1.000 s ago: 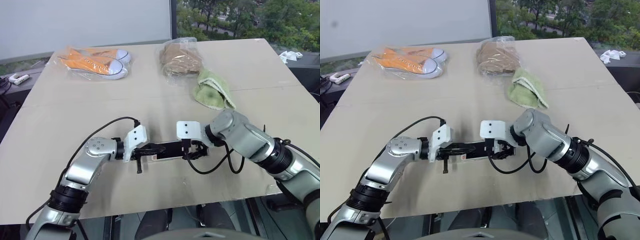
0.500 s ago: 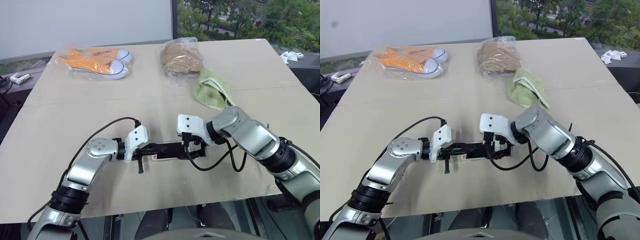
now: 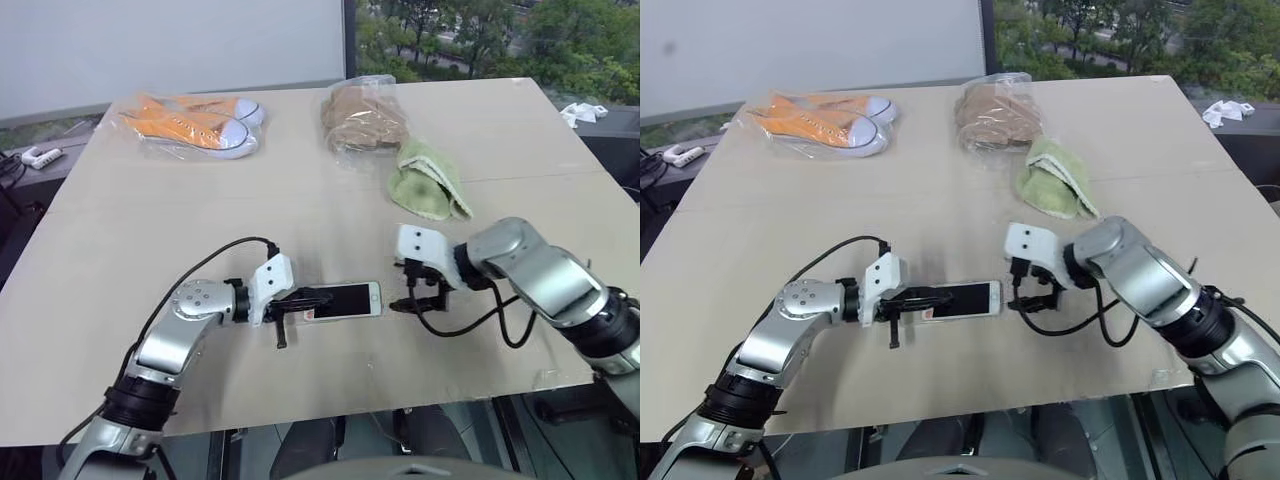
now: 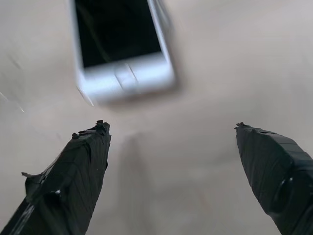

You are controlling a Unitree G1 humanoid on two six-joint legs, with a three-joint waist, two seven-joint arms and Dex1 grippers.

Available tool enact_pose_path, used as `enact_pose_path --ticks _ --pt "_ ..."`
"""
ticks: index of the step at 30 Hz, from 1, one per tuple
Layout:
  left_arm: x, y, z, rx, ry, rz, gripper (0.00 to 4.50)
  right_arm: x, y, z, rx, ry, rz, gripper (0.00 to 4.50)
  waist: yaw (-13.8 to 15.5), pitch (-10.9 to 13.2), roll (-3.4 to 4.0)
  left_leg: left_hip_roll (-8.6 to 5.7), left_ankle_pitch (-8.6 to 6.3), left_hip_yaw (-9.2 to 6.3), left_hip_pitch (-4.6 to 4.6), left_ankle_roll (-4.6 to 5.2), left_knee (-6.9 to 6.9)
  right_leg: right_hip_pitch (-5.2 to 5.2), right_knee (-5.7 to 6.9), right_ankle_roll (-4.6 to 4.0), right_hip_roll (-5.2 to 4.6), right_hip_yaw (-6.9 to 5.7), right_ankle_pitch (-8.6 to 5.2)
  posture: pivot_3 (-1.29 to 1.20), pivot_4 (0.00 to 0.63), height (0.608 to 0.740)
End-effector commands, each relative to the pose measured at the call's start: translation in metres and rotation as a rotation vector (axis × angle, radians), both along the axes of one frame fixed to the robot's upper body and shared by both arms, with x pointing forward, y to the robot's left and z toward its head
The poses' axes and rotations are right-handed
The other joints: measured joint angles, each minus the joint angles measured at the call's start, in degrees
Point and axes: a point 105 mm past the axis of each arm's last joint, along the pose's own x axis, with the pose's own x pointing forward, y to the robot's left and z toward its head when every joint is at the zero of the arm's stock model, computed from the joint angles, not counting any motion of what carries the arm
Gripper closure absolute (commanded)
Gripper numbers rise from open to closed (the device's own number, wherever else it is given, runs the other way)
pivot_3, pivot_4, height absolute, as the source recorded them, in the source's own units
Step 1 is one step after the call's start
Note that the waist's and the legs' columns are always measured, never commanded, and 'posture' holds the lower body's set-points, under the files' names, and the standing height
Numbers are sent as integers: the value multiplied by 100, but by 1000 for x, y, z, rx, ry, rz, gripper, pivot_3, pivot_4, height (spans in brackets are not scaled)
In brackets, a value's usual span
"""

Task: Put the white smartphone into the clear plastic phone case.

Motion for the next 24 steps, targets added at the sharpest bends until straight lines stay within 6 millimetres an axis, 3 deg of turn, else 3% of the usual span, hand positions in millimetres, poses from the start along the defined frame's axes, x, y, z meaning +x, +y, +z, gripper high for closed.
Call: enact_pose_path --ticks 1,5,7,9,21,24 --pt "-10 21 -41 109 150 75 4500 3 5 12 41 -50 5 731 -12 -4 7 0 0 1 2 0 0 2 0 0 0 1 0 0 150 740" --pt "-2 25 -34 103 137 100 4500 3 12 11 71 -43 0 2624 1 -7 10 2 0 1 5 0 -1 5 2 0 1 0 0 0 150 740" --pt "1 25 -30 106 130 98 4500 3 15 9 84 -43 -3 3816 5 -8 9 1 0 1 5 1 0 6 2 0 1 -1 0 0 150 740" --pt "3 26 -26 109 126 97 4500 3 17 7 88 -48 -2 4472 6 -8 9 1 0 1 5 1 1 6 2 0 1 -1 0 0 150 740" --pt "6 28 -8 131 108 94 4500 -4 38 4 71 -62 92 4472 1 -7 11 0 0 0 2 0 -1 3 0 0 1 -1 0 0 150 740" --pt "10 21 8 75 69 100 4500 -3 39 4 61 -69 99 4472 2 -6 11 0 0 0 0 0 0 2 -1 0 1 -2 0 0 150 740"
